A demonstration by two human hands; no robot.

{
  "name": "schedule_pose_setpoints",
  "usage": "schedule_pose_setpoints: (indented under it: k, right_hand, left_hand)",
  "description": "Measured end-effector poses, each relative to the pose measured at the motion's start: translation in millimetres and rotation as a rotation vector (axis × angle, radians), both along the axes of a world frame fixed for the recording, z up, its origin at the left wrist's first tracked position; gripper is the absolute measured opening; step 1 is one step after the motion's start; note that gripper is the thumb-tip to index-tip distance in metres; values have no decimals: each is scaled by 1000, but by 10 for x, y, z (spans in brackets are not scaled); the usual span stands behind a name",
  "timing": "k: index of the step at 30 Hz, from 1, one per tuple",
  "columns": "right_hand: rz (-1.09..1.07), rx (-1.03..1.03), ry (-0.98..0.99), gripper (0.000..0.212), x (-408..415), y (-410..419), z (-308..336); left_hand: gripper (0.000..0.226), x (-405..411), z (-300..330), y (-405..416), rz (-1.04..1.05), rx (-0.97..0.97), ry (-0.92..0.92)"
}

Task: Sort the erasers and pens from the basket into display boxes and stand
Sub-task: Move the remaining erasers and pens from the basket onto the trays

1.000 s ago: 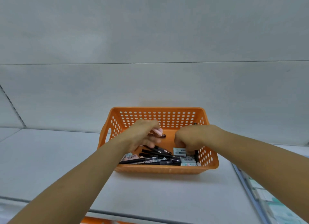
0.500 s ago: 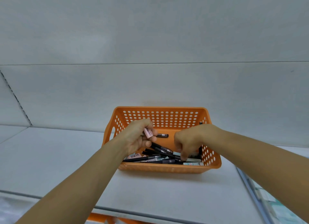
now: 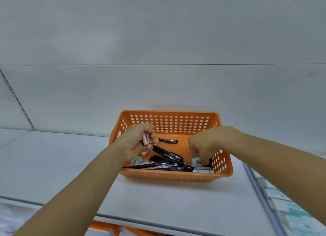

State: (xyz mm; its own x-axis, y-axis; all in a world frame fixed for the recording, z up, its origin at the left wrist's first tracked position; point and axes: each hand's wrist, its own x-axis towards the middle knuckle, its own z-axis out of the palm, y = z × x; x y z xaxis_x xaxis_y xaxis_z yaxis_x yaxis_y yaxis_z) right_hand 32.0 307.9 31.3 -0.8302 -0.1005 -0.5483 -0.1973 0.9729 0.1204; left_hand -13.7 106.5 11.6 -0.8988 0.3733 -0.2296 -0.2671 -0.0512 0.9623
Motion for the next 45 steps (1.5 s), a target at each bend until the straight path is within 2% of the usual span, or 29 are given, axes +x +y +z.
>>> schedule_pose_setpoints:
  k: [3, 5, 13, 17, 19, 22, 25, 27, 30, 33, 37, 40, 45]
  right_hand:
    - [1, 30, -11, 28, 58, -33, -64]
    - [9, 14, -1, 31, 65, -31, -74]
    - [-2, -80, 6, 15, 32, 47, -64]
    - [48, -130, 107, 16, 49, 69, -136]
    - [79, -216, 213, 18, 69, 95, -100]
    - [85, -461, 365, 20, 228, 164, 107]
    - [17, -756, 426, 26, 562, 296, 295]
    - [-61, -877, 403, 25, 837, 464, 337]
    - [-205, -942, 391, 20, 1248, 843, 342]
    - [-364, -931, 431, 19, 1640, 1414, 307]
    - [-584, -829, 443, 22, 2146, 2256, 104]
    - [-684, -744, 420, 24, 2457, 2711, -129]
    - [-763, -711, 412, 24, 2664, 3092, -402]
  left_hand:
    - [22, 16, -26, 16, 1, 22, -15]
    - [23, 25, -39, 24, -5, 29, -20]
    - [20, 84, 5, 45, 0, 45, -2]
    - [16, 146, 31, 68, 4, 44, 5]
    - [6, 194, 45, 94, -12, 31, 23]
    - [19, 297, 72, 185, -10, 81, 13]
    - [20, 503, 153, 356, -56, 153, -18]
    - [23, 684, 209, 509, -115, 158, -6]
    - [38, 1026, 290, 796, -213, 98, 86]
    - [38, 1472, 303, 1183, -380, 14, 175]
    - [27, 1912, 104, 1842, -593, -326, 408]
    - [23, 2004, -99, 2438, -661, -480, 497]
    - [31, 1922, -331, 3351, -685, -624, 684]
